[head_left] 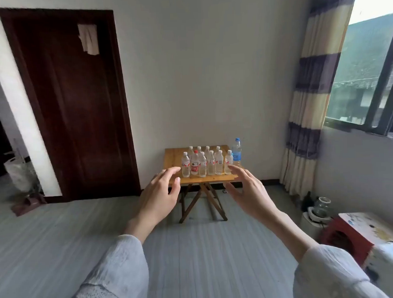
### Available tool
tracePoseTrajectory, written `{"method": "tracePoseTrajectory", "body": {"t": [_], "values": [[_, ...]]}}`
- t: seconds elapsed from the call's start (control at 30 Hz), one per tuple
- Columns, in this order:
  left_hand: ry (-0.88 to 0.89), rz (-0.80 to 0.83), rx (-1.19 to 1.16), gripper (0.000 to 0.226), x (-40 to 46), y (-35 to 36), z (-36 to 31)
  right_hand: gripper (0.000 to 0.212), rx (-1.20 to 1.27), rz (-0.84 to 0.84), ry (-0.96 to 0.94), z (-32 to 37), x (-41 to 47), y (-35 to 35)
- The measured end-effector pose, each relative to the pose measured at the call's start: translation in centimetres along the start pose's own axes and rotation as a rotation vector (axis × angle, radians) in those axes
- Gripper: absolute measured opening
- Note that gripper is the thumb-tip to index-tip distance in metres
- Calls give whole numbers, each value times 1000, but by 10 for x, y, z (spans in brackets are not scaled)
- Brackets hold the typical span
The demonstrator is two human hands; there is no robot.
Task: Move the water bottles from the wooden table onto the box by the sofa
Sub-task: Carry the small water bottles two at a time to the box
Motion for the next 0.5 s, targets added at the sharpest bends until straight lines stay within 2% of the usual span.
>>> {"method": "tracePoseTrajectory", "body": {"t": [0.37,0.5], "values": [[-19,39,-54,34,162,95,128,50,32,-44,84,-74,184,93],[-37,99,-90,34,206,137,165,49,54,-44,102,-104,240,119]]}}
Point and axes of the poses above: each hand's wrist, its own x-axis towards the middle knuckle, its own y-axis out of the palm, z = x × y, the point moved 4 cm from there along x, towards the middle knuckle, and after that the axes turned 4 degrees about x, right-handed, at the moved point
